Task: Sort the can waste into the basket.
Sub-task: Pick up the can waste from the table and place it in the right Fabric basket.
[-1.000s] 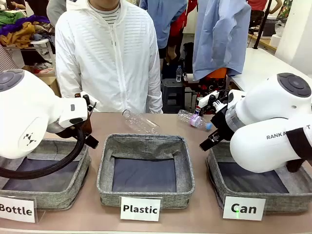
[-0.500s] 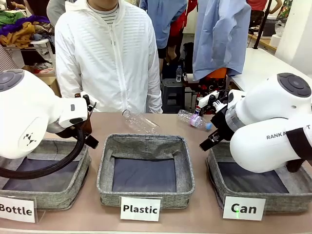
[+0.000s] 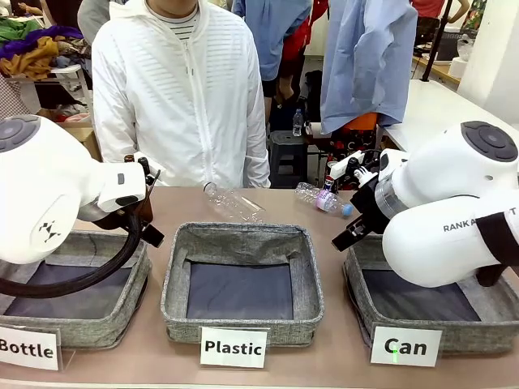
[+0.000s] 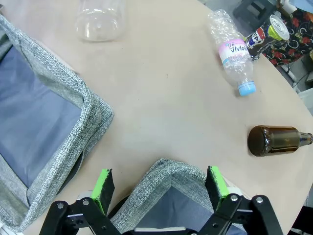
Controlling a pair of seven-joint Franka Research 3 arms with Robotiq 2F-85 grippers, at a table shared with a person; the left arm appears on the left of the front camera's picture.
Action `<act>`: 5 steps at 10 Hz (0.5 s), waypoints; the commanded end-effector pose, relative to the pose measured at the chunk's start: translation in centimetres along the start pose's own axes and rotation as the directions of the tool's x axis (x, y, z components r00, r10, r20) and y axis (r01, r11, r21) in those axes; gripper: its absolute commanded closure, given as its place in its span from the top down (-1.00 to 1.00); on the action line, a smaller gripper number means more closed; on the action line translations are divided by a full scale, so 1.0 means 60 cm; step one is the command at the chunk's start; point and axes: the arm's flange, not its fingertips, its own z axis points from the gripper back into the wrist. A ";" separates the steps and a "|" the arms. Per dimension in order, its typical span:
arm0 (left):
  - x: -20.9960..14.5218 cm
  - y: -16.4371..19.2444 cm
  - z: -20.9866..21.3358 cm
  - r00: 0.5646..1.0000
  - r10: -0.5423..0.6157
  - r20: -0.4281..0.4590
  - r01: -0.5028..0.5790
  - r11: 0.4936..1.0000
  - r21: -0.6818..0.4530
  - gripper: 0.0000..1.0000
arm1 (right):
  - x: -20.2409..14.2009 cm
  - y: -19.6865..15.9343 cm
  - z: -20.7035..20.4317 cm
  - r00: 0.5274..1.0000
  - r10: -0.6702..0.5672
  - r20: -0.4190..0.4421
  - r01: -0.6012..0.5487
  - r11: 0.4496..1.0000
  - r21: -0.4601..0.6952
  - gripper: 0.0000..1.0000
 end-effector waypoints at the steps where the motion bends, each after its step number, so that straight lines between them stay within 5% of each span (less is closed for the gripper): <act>1: 0.000 0.000 0.000 1.000 0.000 0.000 0.000 1.000 0.000 1.00 | 0.005 -0.004 0.030 0.999 0.032 0.004 -0.032 0.999 0.025 1.00; 3: 0.003 0.008 0.130 0.991 0.117 0.066 -0.107 0.983 -0.147 1.00 | 0.017 -0.008 0.132 0.999 -0.046 -0.002 0.046 0.997 0.069 1.00; 5: -0.046 0.040 0.247 0.989 0.134 0.060 -0.101 0.918 -0.384 1.00 | -0.008 -0.042 0.253 0.977 -0.212 -0.017 0.207 0.931 0.302 1.00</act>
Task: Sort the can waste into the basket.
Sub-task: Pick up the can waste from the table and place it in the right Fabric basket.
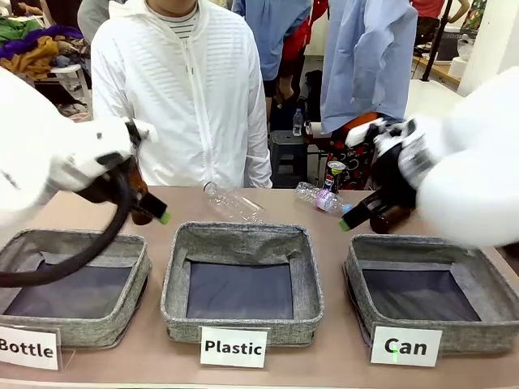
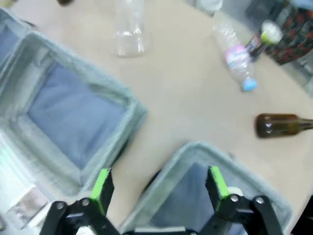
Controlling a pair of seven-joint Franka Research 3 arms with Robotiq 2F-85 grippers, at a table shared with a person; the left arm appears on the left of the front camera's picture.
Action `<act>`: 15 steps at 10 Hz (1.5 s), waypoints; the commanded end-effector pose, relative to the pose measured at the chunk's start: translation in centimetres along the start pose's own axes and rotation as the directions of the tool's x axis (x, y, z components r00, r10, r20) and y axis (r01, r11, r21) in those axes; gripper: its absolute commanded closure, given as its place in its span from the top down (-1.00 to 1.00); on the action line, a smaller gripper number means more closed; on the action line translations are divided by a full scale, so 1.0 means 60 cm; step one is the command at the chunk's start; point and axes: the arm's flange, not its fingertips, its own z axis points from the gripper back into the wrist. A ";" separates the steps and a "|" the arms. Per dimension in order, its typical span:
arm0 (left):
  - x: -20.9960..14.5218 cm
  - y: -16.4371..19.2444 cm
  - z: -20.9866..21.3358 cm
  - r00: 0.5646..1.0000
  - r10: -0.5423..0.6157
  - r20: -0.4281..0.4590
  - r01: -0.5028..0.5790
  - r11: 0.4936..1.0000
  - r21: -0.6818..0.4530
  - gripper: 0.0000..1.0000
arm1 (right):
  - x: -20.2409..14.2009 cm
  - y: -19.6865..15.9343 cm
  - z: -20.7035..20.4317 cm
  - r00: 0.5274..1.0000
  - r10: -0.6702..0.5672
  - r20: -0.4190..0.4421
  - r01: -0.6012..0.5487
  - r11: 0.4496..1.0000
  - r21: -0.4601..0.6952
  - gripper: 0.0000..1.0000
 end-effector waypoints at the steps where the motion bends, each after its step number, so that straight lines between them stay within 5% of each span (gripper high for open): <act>1: -0.105 0.061 0.143 1.000 0.026 0.004 -0.025 0.976 -0.218 1.00 | -0.045 -0.058 0.127 0.983 -0.183 -0.005 0.180 0.959 0.217 1.00; 4: -0.245 0.221 0.205 0.984 0.173 0.040 -0.143 0.904 -0.402 1.00 | -0.178 -0.203 0.182 0.876 -0.479 0.052 0.395 0.776 0.491 1.00; 6: -0.333 0.314 0.182 0.905 0.424 0.025 -0.361 0.800 -0.479 1.00 | -0.257 -0.275 0.162 0.779 -0.627 0.021 0.480 0.617 0.624 1.00; 7: -0.360 0.341 0.179 0.869 0.491 0.062 -0.380 0.742 -0.553 1.00 | -0.283 -0.304 0.147 0.728 -0.685 0.008 0.523 0.563 0.640 1.00; 10: -0.383 0.321 0.128 0.727 0.654 0.210 -0.314 0.589 -0.745 1.00 | -0.331 -0.379 0.068 0.580 -0.808 -0.100 0.625 0.364 0.690 1.00; 11: -0.377 0.312 0.111 0.713 0.648 0.267 -0.240 0.584 -0.776 1.00 | -0.341 -0.395 0.050 0.541 -0.833 -0.117 0.621 0.302 0.723 1.00; 12: -0.367 0.302 0.105 0.675 0.652 0.345 -0.159 0.585 -0.796 1.00 | -0.343 -0.399 0.040 0.526 -0.841 -0.125 0.627 0.285 0.725 1.00; 13: -0.354 0.298 0.098 0.622 0.670 0.406 -0.094 0.578 -0.810 1.00 | -0.335 -0.389 0.041 0.519 -0.852 -0.059 0.693 0.380 0.613 1.00; 14: -0.333 0.285 0.091 0.629 0.643 0.437 -0.096 0.622 -0.777 1.00 | -0.357 -0.382 0.042 0.520 -0.843 -0.138 0.654 0.289 0.699 1.00; 15: -0.332 0.376 0.131 0.631 0.693 0.350 -0.178 0.568 -0.803 1.00 | -0.357 -0.382 0.042 0.520 -0.843 -0.138 0.654 0.289 0.699 1.00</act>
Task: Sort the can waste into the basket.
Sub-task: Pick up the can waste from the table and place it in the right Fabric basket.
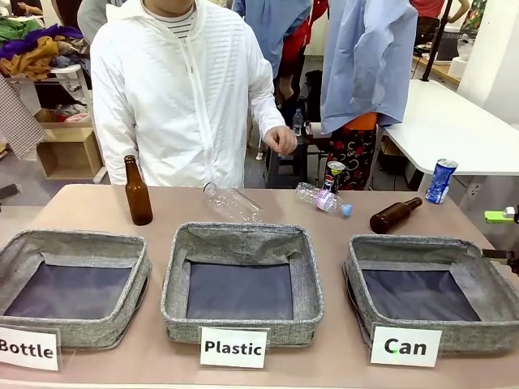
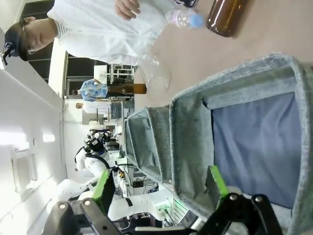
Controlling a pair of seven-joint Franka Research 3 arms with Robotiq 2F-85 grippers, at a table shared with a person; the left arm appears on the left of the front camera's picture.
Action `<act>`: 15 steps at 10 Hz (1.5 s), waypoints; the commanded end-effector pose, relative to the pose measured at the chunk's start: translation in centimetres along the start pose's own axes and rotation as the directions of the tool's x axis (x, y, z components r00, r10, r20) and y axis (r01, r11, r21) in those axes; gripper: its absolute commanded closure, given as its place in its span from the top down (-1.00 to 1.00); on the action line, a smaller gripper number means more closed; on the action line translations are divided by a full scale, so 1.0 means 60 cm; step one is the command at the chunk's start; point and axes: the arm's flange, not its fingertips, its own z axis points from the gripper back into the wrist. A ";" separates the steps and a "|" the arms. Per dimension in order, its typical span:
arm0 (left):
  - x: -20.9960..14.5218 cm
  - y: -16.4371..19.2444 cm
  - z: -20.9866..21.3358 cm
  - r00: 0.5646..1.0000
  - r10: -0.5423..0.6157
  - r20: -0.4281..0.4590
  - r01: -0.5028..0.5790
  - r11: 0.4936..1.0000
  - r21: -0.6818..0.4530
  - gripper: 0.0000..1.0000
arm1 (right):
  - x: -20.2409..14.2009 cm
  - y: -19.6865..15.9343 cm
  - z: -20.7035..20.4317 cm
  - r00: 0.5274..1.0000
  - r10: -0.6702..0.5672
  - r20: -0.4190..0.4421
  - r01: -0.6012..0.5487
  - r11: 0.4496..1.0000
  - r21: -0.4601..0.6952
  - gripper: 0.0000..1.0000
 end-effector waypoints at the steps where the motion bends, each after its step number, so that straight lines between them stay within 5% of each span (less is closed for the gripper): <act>1: 0.000 -0.015 0.026 0.999 0.035 -0.024 -0.034 0.999 0.039 1.00 | -0.004 0.007 0.010 1.000 0.019 0.002 -0.019 0.999 0.031 1.00; 3: 0.000 -0.015 0.026 0.999 0.035 -0.024 -0.034 0.999 0.039 1.00 | -0.003 0.003 0.004 1.000 0.000 -0.003 0.000 1.000 0.007 1.00; 4: 0.000 -0.015 0.026 0.999 0.035 -0.024 -0.034 0.999 0.039 1.00 | 0.000 0.011 0.000 0.995 0.087 0.056 -0.079 0.987 -0.141 1.00; 5: 0.000 -0.015 0.026 0.999 0.035 -0.024 -0.034 0.999 0.039 1.00 | 0.019 0.025 0.006 0.948 0.236 0.216 -0.162 0.937 -0.310 1.00; 6: 0.000 -0.015 0.026 0.999 0.035 -0.024 -0.034 0.999 0.039 1.00 | 0.050 0.034 0.014 0.880 0.391 0.271 -0.256 0.869 -0.423 1.00; 8: 0.000 -0.015 0.026 0.999 0.035 -0.024 -0.034 0.999 0.039 1.00 | 0.112 0.045 0.011 0.744 0.591 0.312 -0.372 0.754 -0.541 1.00; 10: 0.000 -0.015 0.026 0.999 0.035 -0.024 -0.034 0.999 0.039 1.00 | 0.174 0.060 -0.040 0.660 0.720 0.215 -0.531 0.649 -0.545 1.00; 11: 0.000 -0.015 0.026 0.999 0.035 -0.024 -0.034 0.999 0.039 1.00 | 0.197 0.065 -0.061 0.665 0.734 0.141 -0.592 0.632 -0.500 1.00; 12: 0.000 -0.015 0.026 0.999 0.035 -0.024 -0.034 0.999 0.039 1.00 | 0.182 0.080 -0.035 0.738 0.673 0.050 -0.600 0.687 -0.410 1.00; 14: 0.000 -0.015 0.026 0.999 0.035 -0.024 -0.034 0.999 0.039 1.00 | 0.076 0.110 0.139 0.871 0.491 -0.008 -0.474 0.835 -0.281 1.00; 15: 0.000 -0.015 0.026 0.999 0.035 -0.024 -0.034 0.999 0.039 1.00 | 0.018 0.102 0.217 0.903 0.428 -0.039 -0.422 0.865 -0.273 1.00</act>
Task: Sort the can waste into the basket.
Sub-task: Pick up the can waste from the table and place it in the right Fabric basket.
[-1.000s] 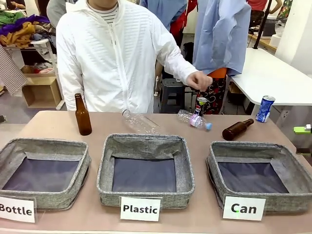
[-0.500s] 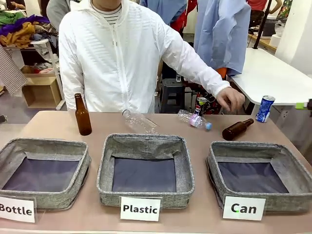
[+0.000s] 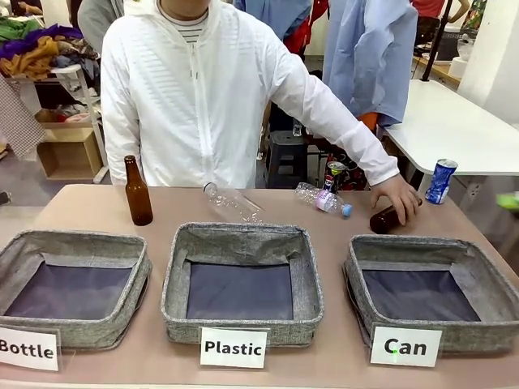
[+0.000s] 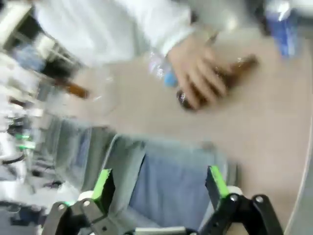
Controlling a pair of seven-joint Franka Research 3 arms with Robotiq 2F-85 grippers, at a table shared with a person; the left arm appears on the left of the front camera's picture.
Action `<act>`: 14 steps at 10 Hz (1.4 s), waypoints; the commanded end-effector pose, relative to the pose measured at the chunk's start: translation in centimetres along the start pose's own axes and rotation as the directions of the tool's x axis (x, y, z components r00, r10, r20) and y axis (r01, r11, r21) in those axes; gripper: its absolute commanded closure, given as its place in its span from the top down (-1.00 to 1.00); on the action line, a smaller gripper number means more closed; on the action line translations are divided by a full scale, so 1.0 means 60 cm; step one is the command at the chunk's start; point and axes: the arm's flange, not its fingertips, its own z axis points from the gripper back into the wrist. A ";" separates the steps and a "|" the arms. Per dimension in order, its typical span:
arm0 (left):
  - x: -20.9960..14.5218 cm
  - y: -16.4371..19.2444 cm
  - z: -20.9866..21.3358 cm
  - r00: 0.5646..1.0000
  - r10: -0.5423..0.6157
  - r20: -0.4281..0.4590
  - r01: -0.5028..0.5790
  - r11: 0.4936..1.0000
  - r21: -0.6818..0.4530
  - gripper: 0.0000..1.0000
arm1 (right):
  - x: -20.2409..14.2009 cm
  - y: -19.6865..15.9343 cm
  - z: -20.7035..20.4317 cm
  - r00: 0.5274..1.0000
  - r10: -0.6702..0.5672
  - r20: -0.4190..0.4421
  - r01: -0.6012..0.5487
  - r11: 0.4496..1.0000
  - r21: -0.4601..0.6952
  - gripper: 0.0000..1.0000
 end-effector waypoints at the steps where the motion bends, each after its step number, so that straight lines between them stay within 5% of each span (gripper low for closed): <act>1: 0.002 -0.007 0.001 1.000 0.013 -0.007 -0.013 1.000 -0.009 1.00 | -0.086 0.015 0.207 0.990 -0.109 -0.093 0.115 0.992 0.060 1.00; 2: 0.002 -0.007 0.001 1.000 0.013 -0.007 -0.013 1.000 -0.009 1.00 | -0.126 -0.002 0.241 0.981 -0.139 -0.133 0.152 0.984 0.092 1.00; 4: 0.002 -0.007 0.001 1.000 0.013 -0.007 -0.013 1.000 -0.009 1.00 | -0.177 -0.021 0.259 0.977 -0.204 -0.064 0.211 0.967 0.141 1.00; 7: 0.002 -0.007 0.001 1.000 0.013 -0.007 -0.013 1.000 -0.009 1.00 | -0.184 -0.034 0.235 0.976 -0.215 -0.042 0.219 0.961 0.169 1.00; 9: 0.002 -0.007 0.001 1.000 0.013 -0.007 -0.013 1.000 -0.009 1.00 | -0.139 -0.002 0.189 0.992 -0.122 0.015 0.119 0.983 0.137 1.00; 14: 0.002 -0.007 0.001 1.000 0.013 -0.007 -0.013 1.000 -0.009 1.00 | 0.067 0.040 -0.017 0.988 0.138 -0.073 -0.148 0.977 -0.155 1.00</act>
